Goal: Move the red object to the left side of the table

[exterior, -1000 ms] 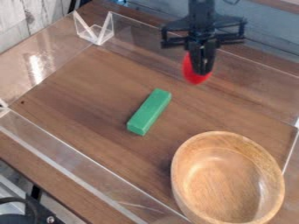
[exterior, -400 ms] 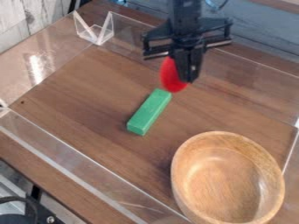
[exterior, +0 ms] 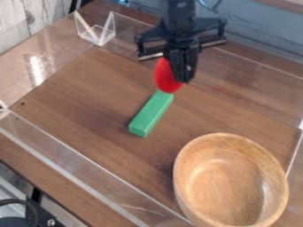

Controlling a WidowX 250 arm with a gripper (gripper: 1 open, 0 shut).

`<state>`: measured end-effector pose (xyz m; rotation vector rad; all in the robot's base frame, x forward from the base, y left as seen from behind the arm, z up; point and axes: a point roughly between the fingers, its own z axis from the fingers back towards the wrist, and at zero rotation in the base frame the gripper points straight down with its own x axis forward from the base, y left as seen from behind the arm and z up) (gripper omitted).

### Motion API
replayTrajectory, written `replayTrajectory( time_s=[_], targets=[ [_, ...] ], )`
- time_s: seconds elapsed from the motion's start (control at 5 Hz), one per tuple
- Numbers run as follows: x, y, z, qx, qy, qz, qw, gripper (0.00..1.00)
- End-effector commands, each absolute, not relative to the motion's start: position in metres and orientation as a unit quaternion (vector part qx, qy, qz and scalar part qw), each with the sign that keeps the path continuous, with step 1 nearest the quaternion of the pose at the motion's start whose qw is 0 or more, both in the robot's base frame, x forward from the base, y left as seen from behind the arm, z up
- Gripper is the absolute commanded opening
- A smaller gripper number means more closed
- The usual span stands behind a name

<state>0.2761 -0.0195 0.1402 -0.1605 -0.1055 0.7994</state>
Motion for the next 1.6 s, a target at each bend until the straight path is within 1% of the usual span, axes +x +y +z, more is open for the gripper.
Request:
replayTrajectory(
  time_s=[0.0, 0.4, 0.6, 1.0, 1.2, 1.4],
  targets=[
    [0.273, -0.028, 0.168, -0.094, -0.075, 0.383, 0.916, 0.00],
    [0.266, -0.027, 0.171, -0.097, -0.075, 0.403, 0.907, 0.00],
    [0.266, -0.025, 0.177, -0.096, -0.077, 0.434, 0.892, 0.00],
    [0.258, 0.029, 0.173, -0.094, -0.084, 0.473, 0.872, 0.00],
    [0.257, 0.060, 0.164, -0.092, -0.089, 0.480, 0.868, 0.00],
    [0.256, 0.083, 0.151, -0.089, -0.089, 0.478, 0.869, 0.00]
  ],
)
